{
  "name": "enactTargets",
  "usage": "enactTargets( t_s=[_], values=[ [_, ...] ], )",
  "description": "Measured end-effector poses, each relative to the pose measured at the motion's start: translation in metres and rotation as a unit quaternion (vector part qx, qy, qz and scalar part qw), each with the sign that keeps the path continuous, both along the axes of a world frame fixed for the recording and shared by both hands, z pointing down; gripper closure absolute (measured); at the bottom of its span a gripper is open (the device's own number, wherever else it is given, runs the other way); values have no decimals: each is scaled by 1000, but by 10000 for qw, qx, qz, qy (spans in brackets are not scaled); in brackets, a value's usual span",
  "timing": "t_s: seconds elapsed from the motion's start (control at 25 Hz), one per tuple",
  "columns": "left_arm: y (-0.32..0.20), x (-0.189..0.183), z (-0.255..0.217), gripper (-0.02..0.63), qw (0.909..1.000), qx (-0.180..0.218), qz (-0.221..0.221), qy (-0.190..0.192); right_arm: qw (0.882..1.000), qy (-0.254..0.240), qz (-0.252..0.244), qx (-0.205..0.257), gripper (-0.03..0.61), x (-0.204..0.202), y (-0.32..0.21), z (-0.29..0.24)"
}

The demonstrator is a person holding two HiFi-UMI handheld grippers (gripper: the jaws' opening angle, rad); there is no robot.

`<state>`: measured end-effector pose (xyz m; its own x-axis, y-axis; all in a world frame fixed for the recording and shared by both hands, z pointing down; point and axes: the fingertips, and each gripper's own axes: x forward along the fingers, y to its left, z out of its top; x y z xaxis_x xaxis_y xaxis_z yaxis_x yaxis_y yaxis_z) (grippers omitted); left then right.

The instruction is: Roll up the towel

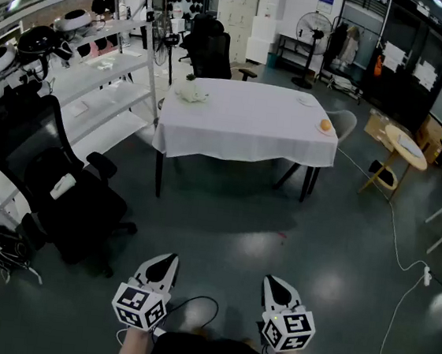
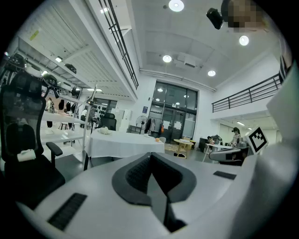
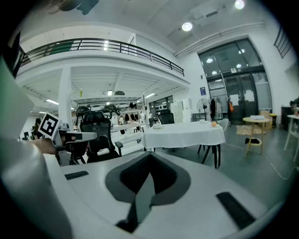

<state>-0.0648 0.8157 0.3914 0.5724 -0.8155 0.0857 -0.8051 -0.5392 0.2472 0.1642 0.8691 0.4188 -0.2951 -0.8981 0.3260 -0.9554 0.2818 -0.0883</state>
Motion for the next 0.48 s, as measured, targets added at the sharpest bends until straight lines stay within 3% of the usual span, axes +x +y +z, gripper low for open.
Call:
enactTargets(
  t_s=[0.48],
  values=[
    [4,-17,8,601,9998,-124,-52,162,9999,43,-108,24,569,-24,2,1]
  ],
)
